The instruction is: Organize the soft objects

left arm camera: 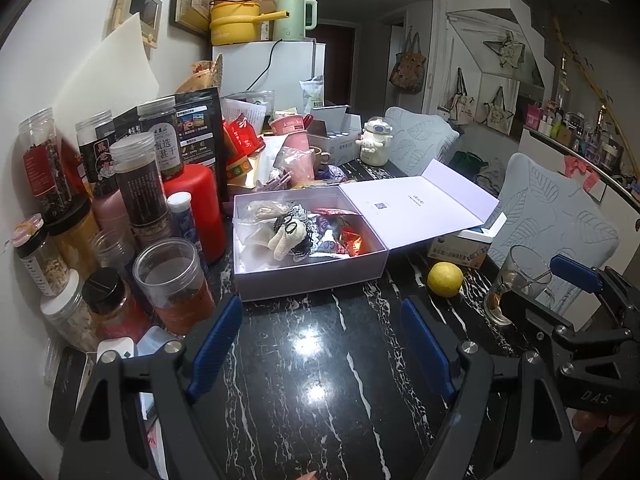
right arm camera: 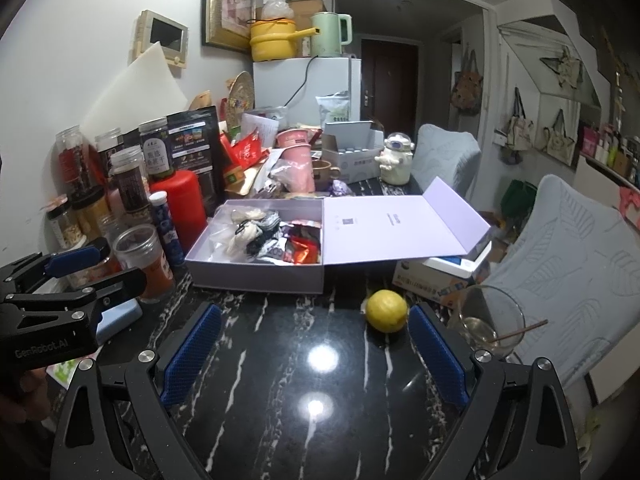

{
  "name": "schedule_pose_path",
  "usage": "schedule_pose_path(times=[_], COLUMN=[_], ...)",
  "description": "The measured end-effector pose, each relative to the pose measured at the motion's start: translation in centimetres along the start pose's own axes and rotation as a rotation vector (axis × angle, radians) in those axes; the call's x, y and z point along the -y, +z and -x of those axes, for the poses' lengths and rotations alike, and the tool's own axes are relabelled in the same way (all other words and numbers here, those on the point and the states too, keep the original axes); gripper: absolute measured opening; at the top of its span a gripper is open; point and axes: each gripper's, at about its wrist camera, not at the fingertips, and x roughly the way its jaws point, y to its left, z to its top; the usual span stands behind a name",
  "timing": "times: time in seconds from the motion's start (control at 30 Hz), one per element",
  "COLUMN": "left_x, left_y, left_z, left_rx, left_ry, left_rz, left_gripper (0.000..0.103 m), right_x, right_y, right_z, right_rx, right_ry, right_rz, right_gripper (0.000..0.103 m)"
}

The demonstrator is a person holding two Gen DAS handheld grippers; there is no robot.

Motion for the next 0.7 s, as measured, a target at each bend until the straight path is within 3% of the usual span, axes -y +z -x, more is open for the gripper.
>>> schedule_pose_path(times=[0.7], left_x=[0.7], left_y=[0.9], left_z=[-1.5], left_rx=[-0.035], left_ry=[-0.025], left_rz=[-0.017], left_gripper=[0.082], right_x=[1.1], right_y=[0.7], right_z=[-1.1], right_rx=[-0.022], right_ry=[-0.01], right_rz=[-0.016], right_gripper=[0.096])
